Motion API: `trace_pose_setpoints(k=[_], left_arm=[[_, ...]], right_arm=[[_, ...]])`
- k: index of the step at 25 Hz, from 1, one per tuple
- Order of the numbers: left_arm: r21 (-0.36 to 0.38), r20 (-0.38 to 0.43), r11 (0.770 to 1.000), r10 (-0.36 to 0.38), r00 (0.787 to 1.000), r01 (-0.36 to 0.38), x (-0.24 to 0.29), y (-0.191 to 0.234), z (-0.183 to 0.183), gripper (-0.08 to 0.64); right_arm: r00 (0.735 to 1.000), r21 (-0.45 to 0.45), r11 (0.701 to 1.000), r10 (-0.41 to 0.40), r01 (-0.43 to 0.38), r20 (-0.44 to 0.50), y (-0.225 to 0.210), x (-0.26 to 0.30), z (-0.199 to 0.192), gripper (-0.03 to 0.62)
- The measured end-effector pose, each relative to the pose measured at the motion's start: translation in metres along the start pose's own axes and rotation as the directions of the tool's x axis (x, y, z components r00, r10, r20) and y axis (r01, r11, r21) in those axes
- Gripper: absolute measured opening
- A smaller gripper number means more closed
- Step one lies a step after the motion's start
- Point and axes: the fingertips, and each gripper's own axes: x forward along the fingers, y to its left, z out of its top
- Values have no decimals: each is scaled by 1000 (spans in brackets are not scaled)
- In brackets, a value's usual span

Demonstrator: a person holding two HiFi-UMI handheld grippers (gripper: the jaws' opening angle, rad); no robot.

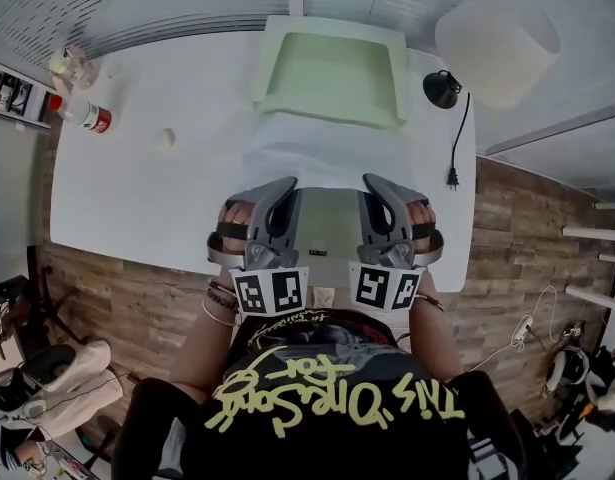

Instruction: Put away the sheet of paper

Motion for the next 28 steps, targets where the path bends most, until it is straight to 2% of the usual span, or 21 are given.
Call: trace_pose_setpoints(k=[28], left_arm=[[-25, -22, 997, -78, 997, 77, 29, -6, -14, 9]], right_arm=[[996, 28, 999, 46, -44, -80, 7, 24, -22, 8]])
